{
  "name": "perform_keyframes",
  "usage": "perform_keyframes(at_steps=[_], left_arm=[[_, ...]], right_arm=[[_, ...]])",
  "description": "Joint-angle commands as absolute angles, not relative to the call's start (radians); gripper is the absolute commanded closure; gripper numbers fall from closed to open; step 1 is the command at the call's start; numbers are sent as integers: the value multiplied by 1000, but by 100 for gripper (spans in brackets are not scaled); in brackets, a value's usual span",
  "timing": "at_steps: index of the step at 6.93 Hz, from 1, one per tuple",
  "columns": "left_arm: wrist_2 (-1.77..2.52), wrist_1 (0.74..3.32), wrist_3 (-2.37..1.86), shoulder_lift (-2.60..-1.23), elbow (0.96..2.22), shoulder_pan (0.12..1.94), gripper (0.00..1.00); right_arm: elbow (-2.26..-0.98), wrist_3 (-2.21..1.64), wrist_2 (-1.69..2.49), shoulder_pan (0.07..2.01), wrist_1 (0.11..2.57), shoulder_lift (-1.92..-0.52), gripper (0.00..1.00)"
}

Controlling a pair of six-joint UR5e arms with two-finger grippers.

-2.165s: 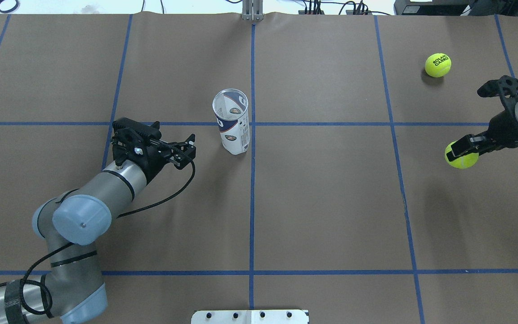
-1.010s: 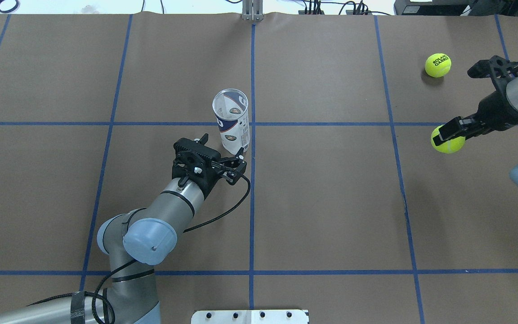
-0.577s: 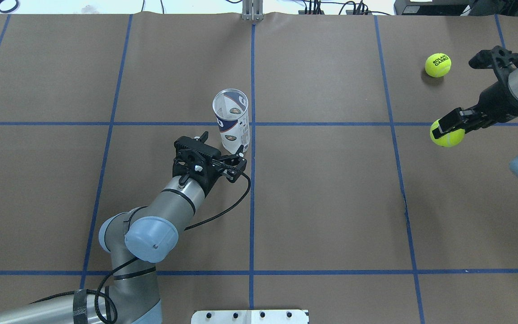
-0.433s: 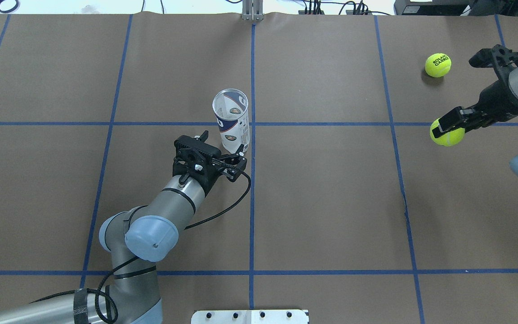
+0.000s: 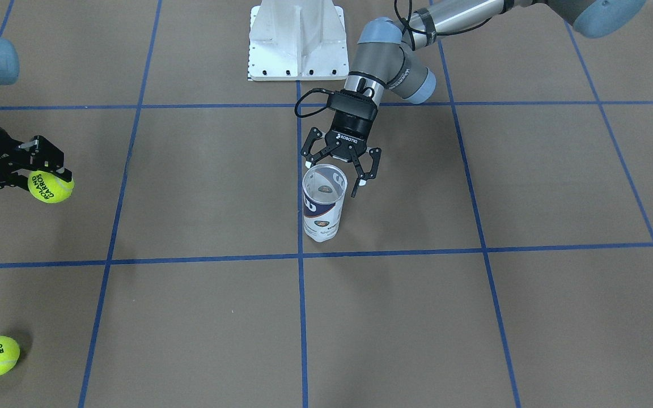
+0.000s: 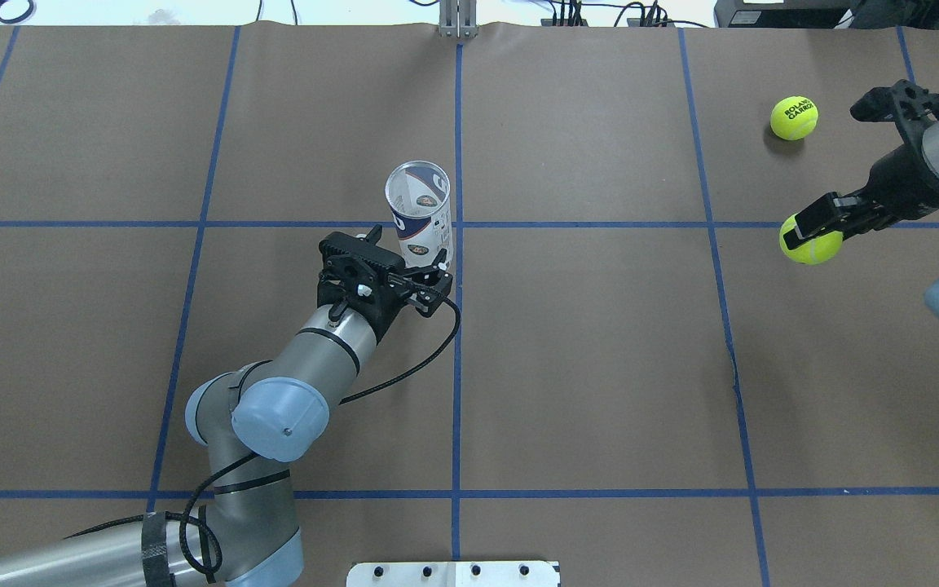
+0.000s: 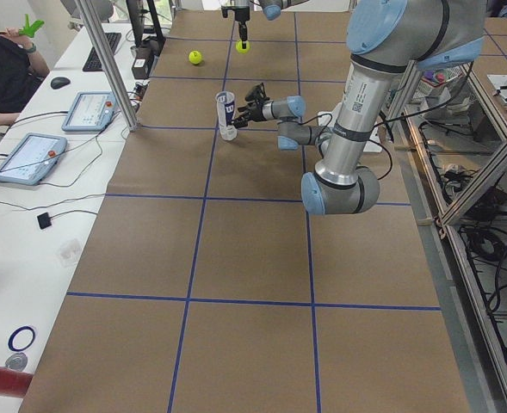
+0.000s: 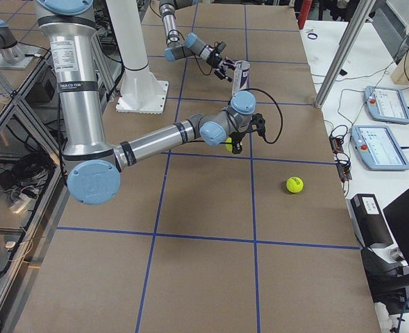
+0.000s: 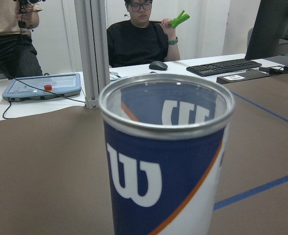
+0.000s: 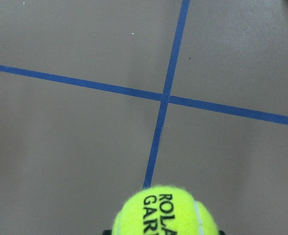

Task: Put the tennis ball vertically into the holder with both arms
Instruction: 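Grip the upright can with the left gripper while the right gripper lifts the ball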

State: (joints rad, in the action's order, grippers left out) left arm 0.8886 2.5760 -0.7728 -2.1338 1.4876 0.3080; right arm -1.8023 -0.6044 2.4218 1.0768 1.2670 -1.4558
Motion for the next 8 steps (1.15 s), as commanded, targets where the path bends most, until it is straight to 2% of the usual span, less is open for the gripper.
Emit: perform_keyframes(at_steps=[1, 6, 8], left_arm=[[890, 2577, -773, -2178, 1429, 319, 1], [890, 2577, -773, -2195, 1384, 342, 1], [893, 2579, -775, -2245, 1321, 338, 1]], right_arm=[[-1802, -604, 2422, 1078, 1267, -1456, 100], [-1805, -606, 2489, 1123, 1272, -1415, 100], [-1816, -617, 2502, 1124, 1285, -1376, 100]])
